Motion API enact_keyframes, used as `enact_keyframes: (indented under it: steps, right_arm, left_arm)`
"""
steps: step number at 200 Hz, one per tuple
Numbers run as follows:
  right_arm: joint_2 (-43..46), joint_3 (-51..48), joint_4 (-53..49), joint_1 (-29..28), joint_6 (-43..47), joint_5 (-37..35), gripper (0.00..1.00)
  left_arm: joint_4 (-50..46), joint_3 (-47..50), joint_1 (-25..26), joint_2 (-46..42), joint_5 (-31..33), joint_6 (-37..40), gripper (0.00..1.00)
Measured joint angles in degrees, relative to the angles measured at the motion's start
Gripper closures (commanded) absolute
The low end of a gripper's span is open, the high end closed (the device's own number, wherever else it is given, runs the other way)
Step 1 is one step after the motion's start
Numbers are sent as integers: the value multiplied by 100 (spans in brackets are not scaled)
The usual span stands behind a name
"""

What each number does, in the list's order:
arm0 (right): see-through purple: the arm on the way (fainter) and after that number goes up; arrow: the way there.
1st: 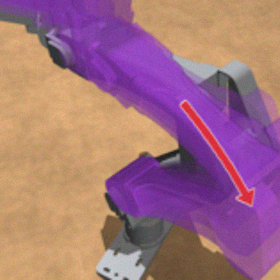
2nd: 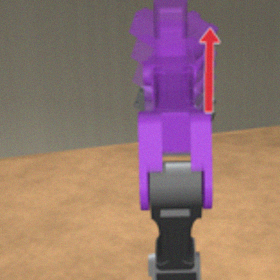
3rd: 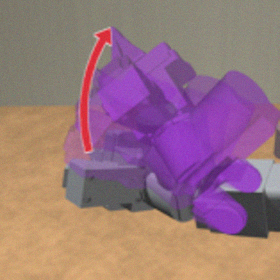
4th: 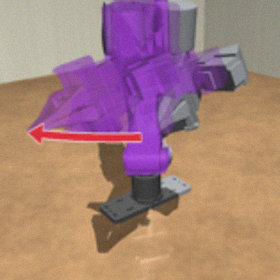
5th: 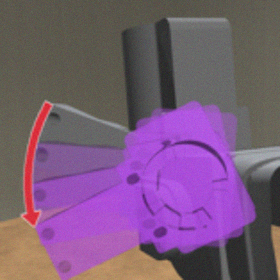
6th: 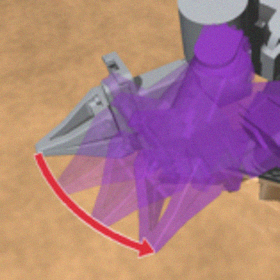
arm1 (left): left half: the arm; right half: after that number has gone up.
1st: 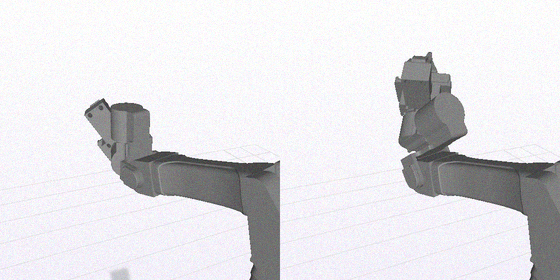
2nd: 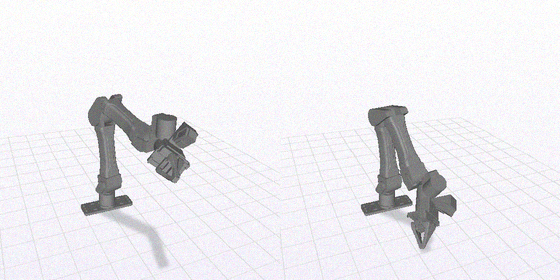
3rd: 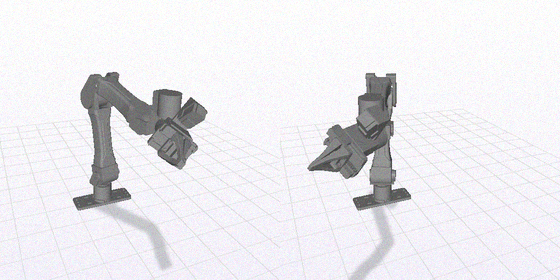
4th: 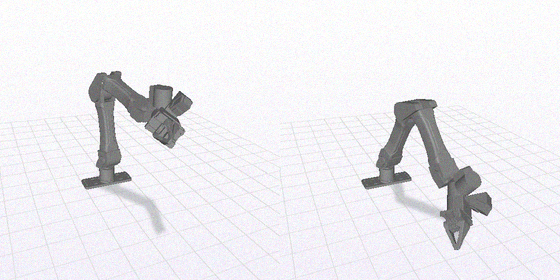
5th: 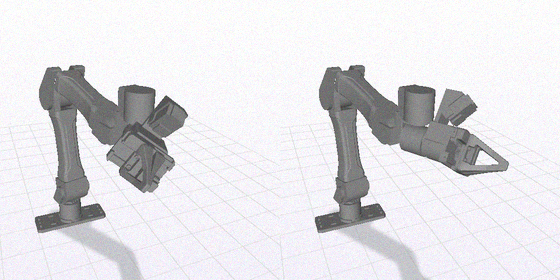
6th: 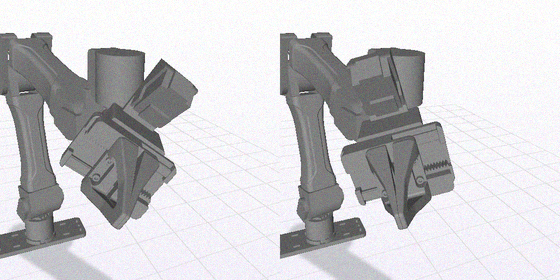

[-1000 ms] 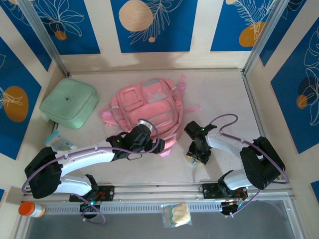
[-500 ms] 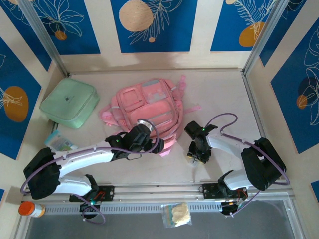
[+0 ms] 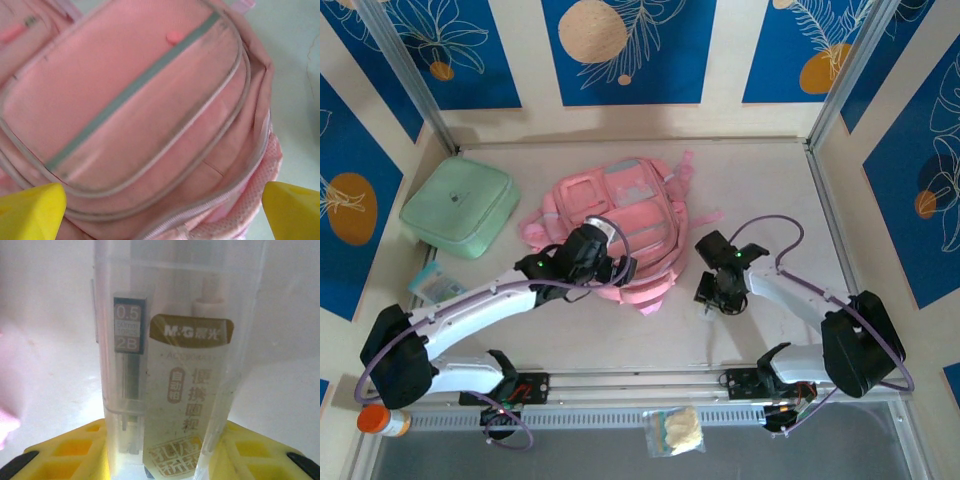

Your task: Pack books, pencil case, and school supplies into a backpack

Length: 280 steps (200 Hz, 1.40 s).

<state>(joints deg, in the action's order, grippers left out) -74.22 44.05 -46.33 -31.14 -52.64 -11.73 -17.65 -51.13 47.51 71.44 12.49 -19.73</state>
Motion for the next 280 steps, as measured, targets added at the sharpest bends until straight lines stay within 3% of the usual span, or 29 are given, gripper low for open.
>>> enact_keyframes:
  steps: [31,92,168,182,200,221,261,270,280]
  right_arm:
    - [28,549,-162,142,417,142,62]
    - [-94,1075,-280,328,1036,518,63]
    - [-289,1266,-306,570,1360,772,65]
    - [-323,1351,-319,599,1421,772,65]
    - [-326,1427,-321,610,1478,774,65]
    - [-393,1543,-348,610,1504,837,66]
    - [-546,1703,-354,597,1517,986,66]
    - [-584,1727,-356,597,1517,1040,66]
    - [-640,1779,-372,579,1517,1093,66]
  left_arm:
    - [-35,-450,-240,372,-44,1040,1]
    - [170,-791,-256,1580,-426,2898,0]
    - [219,-1102,-614,2100,-85,3700,14]
    - [203,-1176,-693,2100,-96,3718,20]
    - [229,-1237,-828,2098,-164,3740,38]
    - [271,-1235,-868,2094,-341,3620,50]
    - [413,-1231,-872,2149,-866,3340,87]
    - [442,-1231,-870,2199,-960,3287,100]
    - [450,-1231,-859,2243,-1019,3265,100]
